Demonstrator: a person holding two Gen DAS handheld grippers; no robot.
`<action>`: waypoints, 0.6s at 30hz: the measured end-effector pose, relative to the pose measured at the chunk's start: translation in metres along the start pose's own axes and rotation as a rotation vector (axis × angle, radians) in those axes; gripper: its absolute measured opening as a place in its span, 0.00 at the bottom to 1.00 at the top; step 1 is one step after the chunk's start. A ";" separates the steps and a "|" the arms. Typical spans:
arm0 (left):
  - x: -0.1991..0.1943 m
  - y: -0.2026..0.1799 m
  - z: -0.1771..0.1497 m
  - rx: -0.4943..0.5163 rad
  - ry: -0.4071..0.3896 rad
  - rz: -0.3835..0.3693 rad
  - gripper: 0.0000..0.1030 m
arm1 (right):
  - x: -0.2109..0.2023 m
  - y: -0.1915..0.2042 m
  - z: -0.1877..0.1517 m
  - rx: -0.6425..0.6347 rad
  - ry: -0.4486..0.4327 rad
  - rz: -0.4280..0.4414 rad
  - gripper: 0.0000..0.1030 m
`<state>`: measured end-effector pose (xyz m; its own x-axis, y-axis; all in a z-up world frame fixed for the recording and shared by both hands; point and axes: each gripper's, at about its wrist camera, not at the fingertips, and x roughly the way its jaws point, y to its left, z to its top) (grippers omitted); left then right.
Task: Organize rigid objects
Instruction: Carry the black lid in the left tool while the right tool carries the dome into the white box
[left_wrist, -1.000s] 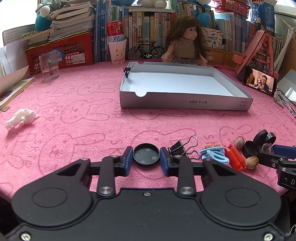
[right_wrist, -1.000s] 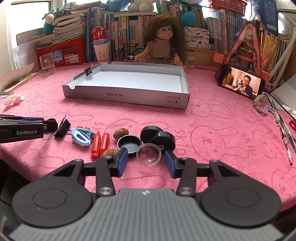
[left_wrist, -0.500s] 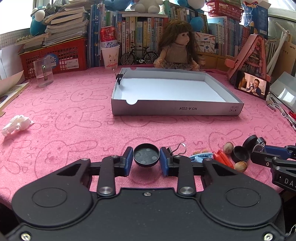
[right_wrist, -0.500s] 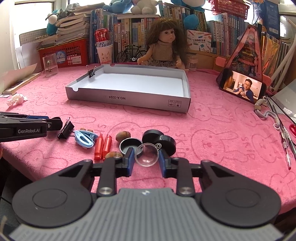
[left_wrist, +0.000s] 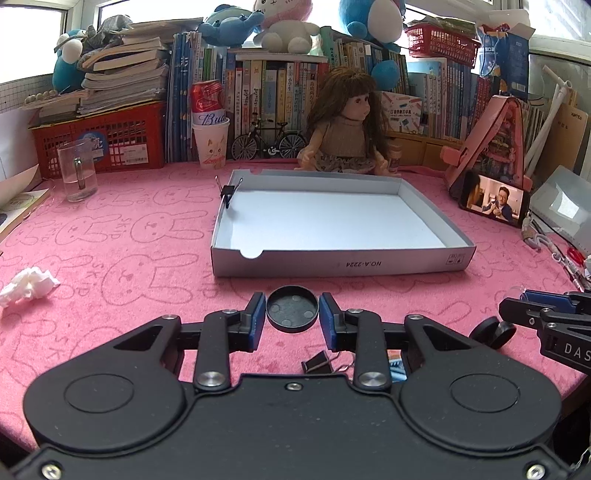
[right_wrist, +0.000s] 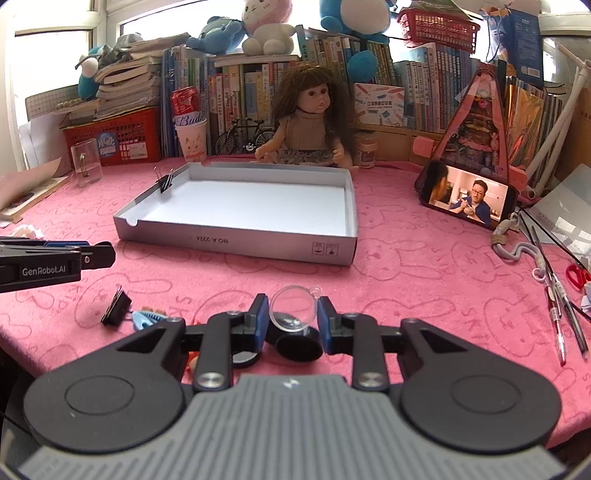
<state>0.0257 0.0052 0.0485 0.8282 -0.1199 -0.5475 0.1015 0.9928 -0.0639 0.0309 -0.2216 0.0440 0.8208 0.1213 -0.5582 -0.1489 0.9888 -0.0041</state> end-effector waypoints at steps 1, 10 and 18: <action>0.000 0.000 0.002 0.000 -0.003 -0.003 0.29 | 0.001 -0.002 0.002 0.006 -0.002 -0.002 0.32; 0.005 0.002 0.021 -0.008 -0.028 -0.022 0.29 | 0.011 -0.017 0.019 0.063 -0.001 -0.010 0.32; 0.016 0.003 0.034 -0.017 -0.023 -0.031 0.29 | 0.020 -0.023 0.031 0.072 -0.013 -0.007 0.32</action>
<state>0.0575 0.0063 0.0678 0.8372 -0.1509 -0.5257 0.1183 0.9884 -0.0953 0.0683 -0.2391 0.0585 0.8286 0.1154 -0.5477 -0.1040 0.9932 0.0520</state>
